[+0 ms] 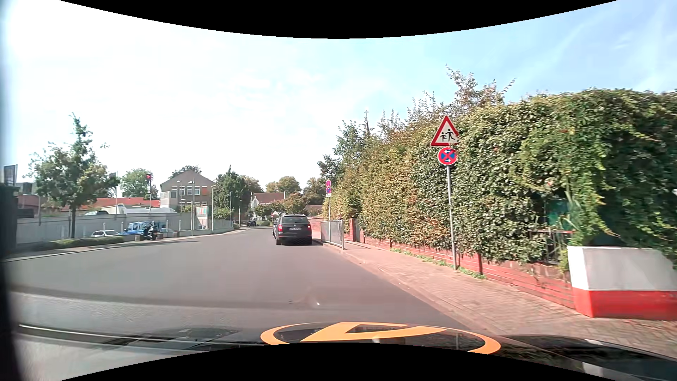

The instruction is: Follow the waypoints while adhering to traffic rules and regulations

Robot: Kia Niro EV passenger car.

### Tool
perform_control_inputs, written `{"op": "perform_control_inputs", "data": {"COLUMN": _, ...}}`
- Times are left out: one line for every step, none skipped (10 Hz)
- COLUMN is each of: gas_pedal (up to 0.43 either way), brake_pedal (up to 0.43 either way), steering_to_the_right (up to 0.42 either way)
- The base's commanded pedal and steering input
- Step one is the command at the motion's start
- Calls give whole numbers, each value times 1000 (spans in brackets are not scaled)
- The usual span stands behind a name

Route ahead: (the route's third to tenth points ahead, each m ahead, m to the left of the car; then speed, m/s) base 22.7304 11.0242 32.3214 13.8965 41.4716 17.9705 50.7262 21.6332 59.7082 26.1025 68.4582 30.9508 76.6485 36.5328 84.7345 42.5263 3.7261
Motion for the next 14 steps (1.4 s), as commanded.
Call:
{"op": "perform_control_inputs", "data": {"gas_pedal": 110, "brake_pedal": 0, "steering_to_the_right": -322}}
{"op": "perform_control_inputs", "data": {"gas_pedal": 110, "brake_pedal": 0, "steering_to_the_right": -329}}
{"op": "perform_control_inputs", "data": {"gas_pedal": 110, "brake_pedal": 0, "steering_to_the_right": -333}}
{"op": "perform_control_inputs", "data": {"gas_pedal": 110, "brake_pedal": 0, "steering_to_the_right": -333}}
{"op": "perform_control_inputs", "data": {"gas_pedal": 98, "brake_pedal": 0, "steering_to_the_right": -333}}
{"op": "perform_control_inputs", "data": {"gas_pedal": 98, "brake_pedal": 0, "steering_to_the_right": -333}}
{"op": "perform_control_inputs", "data": {"gas_pedal": 98, "brake_pedal": 0, "steering_to_the_right": -332}}
{"op": "perform_control_inputs", "data": {"gas_pedal": 98, "brake_pedal": 0, "steering_to_the_right": -327}}
{"op": "perform_control_inputs", "data": {"gas_pedal": 98, "brake_pedal": 0, "steering_to_the_right": -317}}
{"op": "perform_control_inputs", "data": {"gas_pedal": 98, "brake_pedal": 0, "steering_to_the_right": -295}}
{"op": "perform_control_inputs", "data": {"gas_pedal": 98, "brake_pedal": 0, "steering_to_the_right": -276}}
{"op": "perform_control_inputs", "data": {"gas_pedal": 98, "brake_pedal": 0, "steering_to_the_right": -258}}
{"op": "perform_control_inputs", "data": {"gas_pedal": 98, "brake_pedal": 0, "steering_to_the_right": -237}}
{"op": "perform_control_inputs", "data": {"gas_pedal": 98, "brake_pedal": 0, "steering_to_the_right": -217}}
